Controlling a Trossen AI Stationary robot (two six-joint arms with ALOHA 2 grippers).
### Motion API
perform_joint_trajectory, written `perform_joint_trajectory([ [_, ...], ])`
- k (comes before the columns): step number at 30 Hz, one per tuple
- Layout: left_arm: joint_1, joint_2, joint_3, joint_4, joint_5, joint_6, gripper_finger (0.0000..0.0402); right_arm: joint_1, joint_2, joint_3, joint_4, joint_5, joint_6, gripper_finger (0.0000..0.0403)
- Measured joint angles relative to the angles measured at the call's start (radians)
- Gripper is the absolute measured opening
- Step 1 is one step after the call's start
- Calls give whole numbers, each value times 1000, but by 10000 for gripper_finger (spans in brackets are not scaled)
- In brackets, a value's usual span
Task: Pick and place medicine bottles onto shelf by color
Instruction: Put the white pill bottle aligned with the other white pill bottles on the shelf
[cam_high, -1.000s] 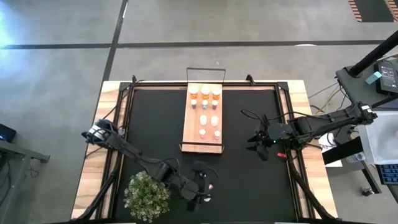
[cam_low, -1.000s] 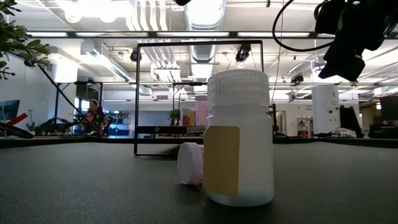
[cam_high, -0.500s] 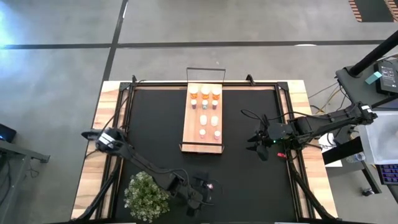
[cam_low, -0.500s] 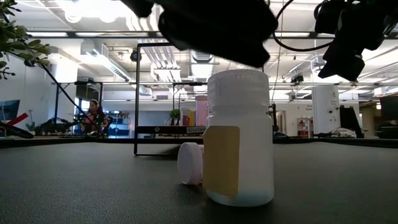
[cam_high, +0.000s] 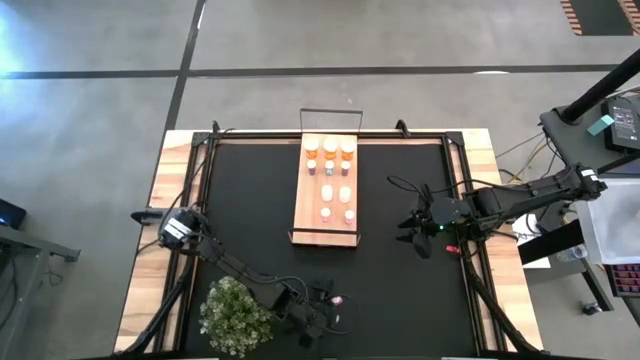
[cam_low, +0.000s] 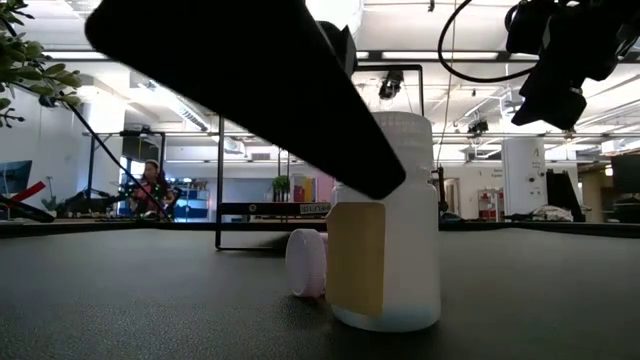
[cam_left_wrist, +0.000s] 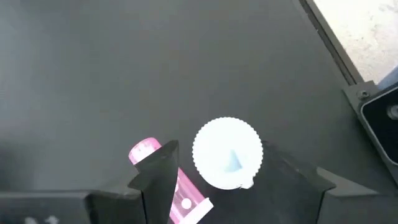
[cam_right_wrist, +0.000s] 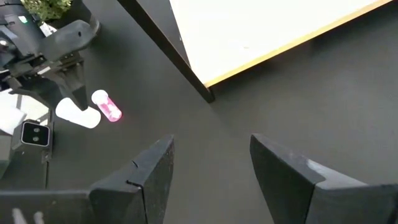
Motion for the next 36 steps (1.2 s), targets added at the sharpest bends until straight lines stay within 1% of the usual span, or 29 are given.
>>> perform_joint_trajectory([
  [5, 0, -2, 2, 1, -1, 0, 201, 0, 0, 0, 0, 0, 0, 201],
  [7, 0, -2, 2, 1, -1, 0, 192, 0, 0, 0, 0, 0, 0, 201],
  [10, 5, -2, 2, 1, -1, 0, 166, 0, 0, 0, 0, 0, 0, 201],
  [14, 7, -2, 3, 3, 4, 0, 118, 0, 0, 0, 0, 0, 0, 201],
  [15, 7, -2, 4, 3, 14, 0, 113, 0, 0, 0, 0, 0, 0, 201],
  [19, 7, -5, 13, 21, 26, 6, 113, 0, 0, 0, 0, 0, 0, 201],
  [21, 10, -21, 20, 20, 28, 35, 113, 0, 0, 0, 0, 0, 0, 201],
  [26, 40, -112, 25, 14, 15, 150, 125, 0, 0, 0, 0, 0, 0, 201],
  [30, 92, -216, 24, -2, -29, 165, 124, 0, 0, 0, 0, 0, 0, 201],
  [34, 162, -331, 26, 23, -63, 166, 124, 0, 0, 0, 0, 0, 0, 201],
  [36, 195, -390, 26, 29, -105, 167, 124, 0, 0, 0, 0, 0, 0, 201],
])
